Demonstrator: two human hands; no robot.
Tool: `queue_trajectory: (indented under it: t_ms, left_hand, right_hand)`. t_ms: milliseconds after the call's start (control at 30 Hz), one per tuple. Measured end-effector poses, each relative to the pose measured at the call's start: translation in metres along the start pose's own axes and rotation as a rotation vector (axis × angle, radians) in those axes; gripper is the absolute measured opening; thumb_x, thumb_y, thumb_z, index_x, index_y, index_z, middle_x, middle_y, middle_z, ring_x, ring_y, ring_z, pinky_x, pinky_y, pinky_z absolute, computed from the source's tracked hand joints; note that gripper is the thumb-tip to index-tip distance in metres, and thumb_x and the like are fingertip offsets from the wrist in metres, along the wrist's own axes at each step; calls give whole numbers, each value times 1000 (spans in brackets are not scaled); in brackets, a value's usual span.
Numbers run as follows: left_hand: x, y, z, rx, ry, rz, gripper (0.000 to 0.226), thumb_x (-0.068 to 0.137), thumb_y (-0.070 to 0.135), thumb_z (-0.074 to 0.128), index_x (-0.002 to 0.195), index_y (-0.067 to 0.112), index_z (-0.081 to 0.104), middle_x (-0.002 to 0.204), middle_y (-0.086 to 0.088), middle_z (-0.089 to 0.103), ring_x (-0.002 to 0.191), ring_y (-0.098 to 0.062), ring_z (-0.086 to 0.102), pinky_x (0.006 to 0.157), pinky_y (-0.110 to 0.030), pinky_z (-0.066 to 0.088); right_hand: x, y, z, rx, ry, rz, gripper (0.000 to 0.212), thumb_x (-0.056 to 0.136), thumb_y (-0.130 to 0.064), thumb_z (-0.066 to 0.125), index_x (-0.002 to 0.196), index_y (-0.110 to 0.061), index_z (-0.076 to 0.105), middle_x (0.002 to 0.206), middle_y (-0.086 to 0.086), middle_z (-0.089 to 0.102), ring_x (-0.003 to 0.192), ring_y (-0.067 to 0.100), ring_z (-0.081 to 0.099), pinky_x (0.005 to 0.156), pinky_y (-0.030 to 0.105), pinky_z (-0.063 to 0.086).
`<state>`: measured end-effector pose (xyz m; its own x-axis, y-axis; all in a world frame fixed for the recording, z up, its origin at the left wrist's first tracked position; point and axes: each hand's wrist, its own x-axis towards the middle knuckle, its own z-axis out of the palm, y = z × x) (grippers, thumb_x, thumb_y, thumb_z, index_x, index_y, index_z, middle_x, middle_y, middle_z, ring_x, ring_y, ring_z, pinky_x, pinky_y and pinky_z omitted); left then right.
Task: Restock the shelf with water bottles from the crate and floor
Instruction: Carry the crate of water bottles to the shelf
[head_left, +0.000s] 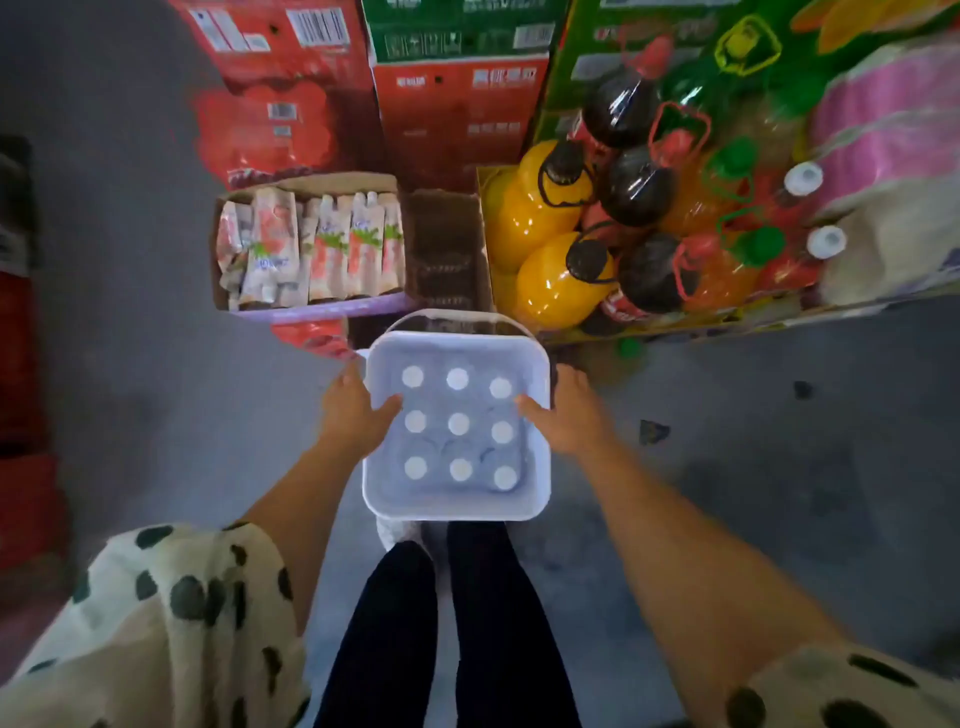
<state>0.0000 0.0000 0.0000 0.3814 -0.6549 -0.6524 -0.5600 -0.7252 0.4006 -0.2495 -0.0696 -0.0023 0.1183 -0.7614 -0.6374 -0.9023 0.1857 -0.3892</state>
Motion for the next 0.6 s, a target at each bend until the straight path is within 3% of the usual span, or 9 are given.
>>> queue_trajectory:
  t_ms: [100,200,333,500,600]
  left_hand:
    - [17,-15,17,-81,51,-125,75,94,47,51,147,0,25,148,-24,35,134,-41,37,109,-49,30]
    - [28,-32,34,-185,34,-149,66,97,55,37,135,1,40,134,-25,50,121,-42,49,102,-50,38]
    - [26,-38,50,-323,79,-110,55,102,49,27,131,10,51,128,-18,57,119,-38,52,101,-44,38]
    - [26,-48,67,-406,219,-65,49,104,44,23,119,11,56,112,-14,61,106,-34,56,93,-43,42]
    - [26,-49,70,-423,257,-13,47,104,42,22,107,10,56,97,-10,59,93,-30,57,82,-40,46]
  right_hand:
    - [11,12,20,160,41,101,74,78,-70,48,129,-16,44,130,8,51,117,29,53,95,49,46]
    - [18,25,38,247,22,161,55,93,-57,43,130,-15,44,130,10,53,117,33,52,96,43,43]
    - [23,34,58,377,62,180,47,99,-51,30,127,-19,49,124,8,57,114,31,54,92,37,38]
    - [20,33,79,560,199,215,34,101,-45,31,102,-26,58,100,-3,61,92,17,57,82,31,43]
    - [16,27,77,634,222,249,31,101,-44,33,82,-31,54,85,-16,56,80,6,56,72,22,42]
